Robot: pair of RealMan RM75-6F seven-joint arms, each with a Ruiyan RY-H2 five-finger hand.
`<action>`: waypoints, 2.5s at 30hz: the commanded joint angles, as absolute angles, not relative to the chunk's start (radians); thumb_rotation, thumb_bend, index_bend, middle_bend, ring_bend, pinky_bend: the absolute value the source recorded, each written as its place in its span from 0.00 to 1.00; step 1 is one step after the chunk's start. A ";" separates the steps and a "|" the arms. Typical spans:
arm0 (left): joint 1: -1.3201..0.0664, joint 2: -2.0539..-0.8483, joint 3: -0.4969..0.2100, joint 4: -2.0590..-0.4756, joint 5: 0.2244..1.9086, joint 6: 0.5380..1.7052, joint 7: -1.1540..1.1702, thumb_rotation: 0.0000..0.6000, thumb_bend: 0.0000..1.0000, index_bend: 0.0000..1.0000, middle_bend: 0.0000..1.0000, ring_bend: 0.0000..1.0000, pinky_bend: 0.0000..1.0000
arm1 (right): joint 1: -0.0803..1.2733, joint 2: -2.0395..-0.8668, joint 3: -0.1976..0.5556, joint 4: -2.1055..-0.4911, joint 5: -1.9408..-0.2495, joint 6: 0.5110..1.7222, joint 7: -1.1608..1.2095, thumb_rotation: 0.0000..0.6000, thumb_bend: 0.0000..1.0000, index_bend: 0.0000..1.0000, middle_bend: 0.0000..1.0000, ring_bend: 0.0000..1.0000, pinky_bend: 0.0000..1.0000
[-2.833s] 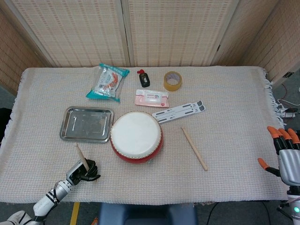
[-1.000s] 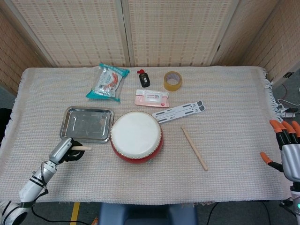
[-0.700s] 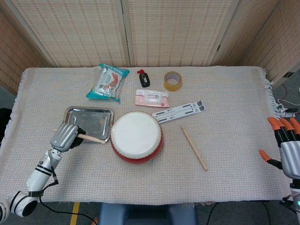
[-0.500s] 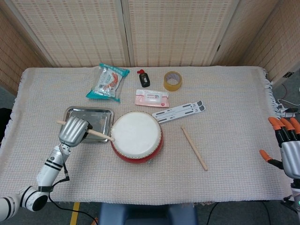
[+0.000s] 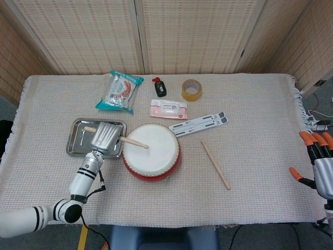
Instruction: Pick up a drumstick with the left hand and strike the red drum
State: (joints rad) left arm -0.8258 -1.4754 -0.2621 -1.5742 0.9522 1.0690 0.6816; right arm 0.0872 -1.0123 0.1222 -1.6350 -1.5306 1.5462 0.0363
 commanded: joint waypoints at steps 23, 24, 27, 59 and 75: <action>-0.903 -1.541 -0.215 -1.487 0.870 1.093 0.797 1.00 0.72 1.00 1.00 1.00 1.00 | 0.084 -1.019 0.116 -1.627 -1.520 1.546 0.047 1.00 0.19 0.00 0.11 0.00 0.02; -0.907 -1.547 -0.205 -1.476 0.873 1.094 0.816 1.00 0.72 1.00 1.00 1.00 1.00 | 0.085 -1.019 0.116 -1.626 -1.519 1.545 0.047 1.00 0.19 0.00 0.11 0.00 0.02; -0.911 -1.553 -0.190 -1.464 0.878 1.106 0.853 1.00 0.72 1.00 1.00 1.00 1.00 | 0.086 -1.020 0.116 -1.625 -1.520 1.543 0.049 1.00 0.19 0.00 0.11 0.00 0.02; -0.848 -1.472 -0.293 -1.613 0.915 1.104 0.521 1.00 0.71 0.99 1.00 1.00 1.00 | 0.090 -1.026 0.116 -1.620 -1.514 1.537 0.055 1.00 0.19 0.00 0.11 0.00 0.02; -0.862 -1.541 -0.228 -1.506 0.931 1.112 0.643 1.00 0.71 0.99 1.00 0.99 1.00 | 0.092 -1.028 0.116 -1.614 -1.507 1.531 0.057 1.00 0.19 0.00 0.11 0.00 0.02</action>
